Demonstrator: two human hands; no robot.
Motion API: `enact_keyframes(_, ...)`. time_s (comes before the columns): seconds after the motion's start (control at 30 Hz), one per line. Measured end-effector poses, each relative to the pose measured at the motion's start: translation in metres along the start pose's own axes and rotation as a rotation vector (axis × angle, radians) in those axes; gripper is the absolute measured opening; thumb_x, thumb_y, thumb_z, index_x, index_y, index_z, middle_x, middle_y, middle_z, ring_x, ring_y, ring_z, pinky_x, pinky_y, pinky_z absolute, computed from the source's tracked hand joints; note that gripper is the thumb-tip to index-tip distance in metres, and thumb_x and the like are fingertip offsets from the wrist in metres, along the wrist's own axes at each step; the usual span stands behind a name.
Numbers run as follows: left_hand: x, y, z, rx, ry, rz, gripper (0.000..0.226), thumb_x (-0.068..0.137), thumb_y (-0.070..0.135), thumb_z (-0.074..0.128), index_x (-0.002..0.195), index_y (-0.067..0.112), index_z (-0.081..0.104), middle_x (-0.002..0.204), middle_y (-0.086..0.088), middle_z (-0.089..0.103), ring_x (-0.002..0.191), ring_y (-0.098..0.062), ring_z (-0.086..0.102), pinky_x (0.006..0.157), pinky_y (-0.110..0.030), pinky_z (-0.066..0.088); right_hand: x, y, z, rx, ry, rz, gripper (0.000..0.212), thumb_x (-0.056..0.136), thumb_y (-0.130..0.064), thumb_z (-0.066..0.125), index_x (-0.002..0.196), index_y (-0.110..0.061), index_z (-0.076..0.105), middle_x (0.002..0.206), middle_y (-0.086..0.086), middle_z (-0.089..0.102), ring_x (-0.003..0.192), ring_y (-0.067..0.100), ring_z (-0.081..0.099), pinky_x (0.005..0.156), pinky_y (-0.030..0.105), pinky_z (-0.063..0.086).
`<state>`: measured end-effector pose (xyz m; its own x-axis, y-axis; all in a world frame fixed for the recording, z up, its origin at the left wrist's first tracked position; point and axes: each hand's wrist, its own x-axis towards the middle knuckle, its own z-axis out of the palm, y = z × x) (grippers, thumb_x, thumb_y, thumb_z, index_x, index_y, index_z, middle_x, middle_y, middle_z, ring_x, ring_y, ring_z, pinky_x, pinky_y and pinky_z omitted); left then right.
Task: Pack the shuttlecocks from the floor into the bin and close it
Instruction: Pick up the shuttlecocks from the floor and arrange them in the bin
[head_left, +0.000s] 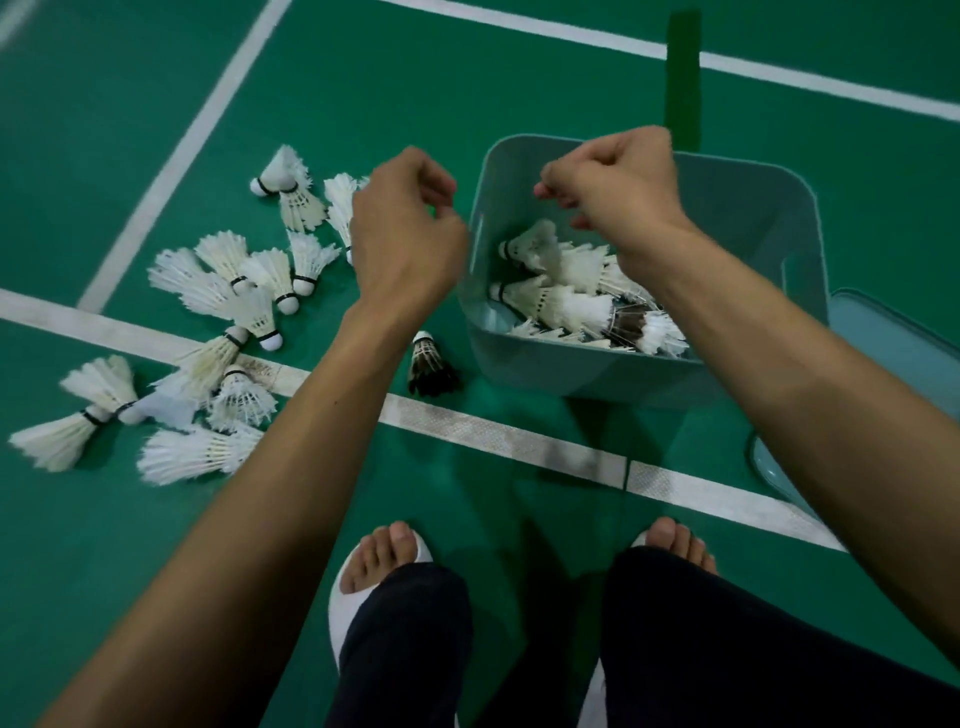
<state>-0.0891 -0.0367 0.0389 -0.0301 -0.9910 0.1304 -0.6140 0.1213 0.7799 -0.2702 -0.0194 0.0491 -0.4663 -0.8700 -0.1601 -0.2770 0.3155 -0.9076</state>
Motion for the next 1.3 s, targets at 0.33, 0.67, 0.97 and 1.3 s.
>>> enact_keyframes(0.33,-0.028,-0.147,-0.029,0.186,-0.181,-0.387,0.004,0.082,0.012,0.056,0.085,0.011,0.059,0.077,-0.002,0.06,0.078,-0.027,0.057,0.056,-0.032,0.033,-0.095,-0.037,0.14,-0.47,-0.589,-0.246,0.009,0.086,-0.014,0.067,0.092,-0.01,0.073,0.081,0.0,0.069,0.072,0.013,0.065,0.06,0.026,0.049)
enact_keyframes(0.67,-0.025,-0.192,-0.03,0.273,0.23,-0.436,0.039,0.075,0.008,0.064,0.112,0.009,0.053,0.115,-0.009,0.056,0.1,-0.026,0.053,0.076,-0.034,0.04,-0.089,0.012,0.184,-0.89,-0.722,-0.107,0.022,0.091,-0.022,0.061,0.102,-0.008,0.049,0.092,0.011,0.055,0.091,0.036,0.055,0.071,0.036,0.038)
enact_keyframes(0.97,0.035,-0.235,-0.044,0.389,0.175,-0.46,0.092,0.072,0.042,0.088,0.143,0.018,0.035,0.13,-0.014,0.043,0.114,-0.032,0.051,0.089,-0.042,0.05,-0.021,0.006,0.262,-0.883,-0.563,-0.297,0.024,0.083,-0.008,0.062,0.104,-0.015,0.053,0.141,0.017,0.039,0.127,0.037,0.038,0.087,0.043,0.042)
enact_keyframes(1.3,0.06,-0.235,-0.023,0.713,-0.021,-0.401,0.039,0.1,0.006,0.045,0.138,0.001,0.042,0.144,-0.018,0.043,0.13,-0.039,0.039,0.095,-0.039,0.04,-0.008,0.005,0.301,-0.993,-0.478,-0.27,0.014,0.094,-0.014,0.063,0.106,-0.018,0.057,0.133,0.013,0.055,0.131,0.036,0.041,0.101,0.046,0.038)
